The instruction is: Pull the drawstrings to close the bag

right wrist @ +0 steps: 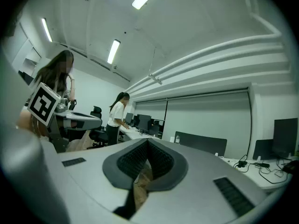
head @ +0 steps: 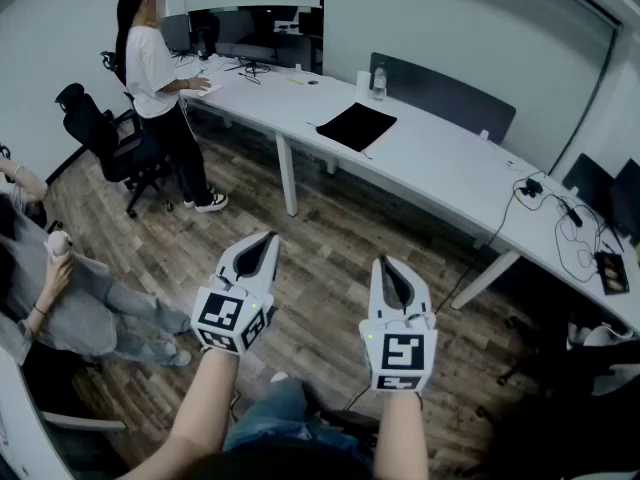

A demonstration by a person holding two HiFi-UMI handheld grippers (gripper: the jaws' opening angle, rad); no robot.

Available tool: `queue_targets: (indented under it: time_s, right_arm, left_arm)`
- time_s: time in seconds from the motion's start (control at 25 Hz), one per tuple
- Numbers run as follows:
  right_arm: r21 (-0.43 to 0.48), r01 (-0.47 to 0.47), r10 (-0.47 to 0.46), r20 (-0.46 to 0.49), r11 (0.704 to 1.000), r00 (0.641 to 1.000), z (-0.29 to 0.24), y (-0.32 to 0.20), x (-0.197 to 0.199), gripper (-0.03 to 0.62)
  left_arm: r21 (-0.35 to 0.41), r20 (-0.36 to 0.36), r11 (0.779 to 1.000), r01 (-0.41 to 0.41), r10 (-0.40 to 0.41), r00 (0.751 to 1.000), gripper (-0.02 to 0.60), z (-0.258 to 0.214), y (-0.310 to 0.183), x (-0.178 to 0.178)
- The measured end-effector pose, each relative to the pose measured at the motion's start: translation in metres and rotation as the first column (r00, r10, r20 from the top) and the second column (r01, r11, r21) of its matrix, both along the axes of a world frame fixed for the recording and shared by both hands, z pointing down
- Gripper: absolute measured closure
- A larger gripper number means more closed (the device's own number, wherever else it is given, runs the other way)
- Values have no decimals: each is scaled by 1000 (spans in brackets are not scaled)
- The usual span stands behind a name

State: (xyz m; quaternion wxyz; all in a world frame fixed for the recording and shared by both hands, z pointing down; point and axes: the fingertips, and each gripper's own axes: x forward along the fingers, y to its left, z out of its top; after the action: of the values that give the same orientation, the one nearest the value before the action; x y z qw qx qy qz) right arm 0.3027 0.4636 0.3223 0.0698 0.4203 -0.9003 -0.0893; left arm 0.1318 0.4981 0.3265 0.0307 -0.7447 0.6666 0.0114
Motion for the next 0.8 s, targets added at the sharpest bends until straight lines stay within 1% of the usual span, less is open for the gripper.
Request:
queue_targets:
  time_s: [0.16, 0.36, 0.44, 0.56, 0.68, 0.8]
  right_arm:
    - [7, -10, 10, -2, 1000, 1000, 4, -27, -11, 600]
    - [11, -18, 18, -22, 1000, 1000, 12, -71, -34, 600]
    - [1, -20, 20, -11, 1000, 1000, 16, -96, -47, 600]
    - [-7, -21, 20, -12, 1000, 1000, 19, -137, -72, 600]
    - [-15, -30, 29, -21, 999, 999, 22, -178, -98, 600]
    - [-22, -44, 44, -4, 999, 999, 23, -222, -127, 600]
  left_arm:
    - [16, 13, 1000, -10, 10, 1000, 584, 1, -28, -10]
    - [6, 8, 1000, -26, 26, 1000, 584, 10, -77, -34]
    - [-2, 2, 999, -42, 42, 999, 584, 14, -103, -49]
    - [-19, -26, 997, -71, 71, 997, 583, 21, -145, -74]
    - [-32, -42, 996, -87, 86, 995, 583, 25, -190, -103]
    - [-37, -58, 993, -108, 105, 993, 583, 27, -234, -133]
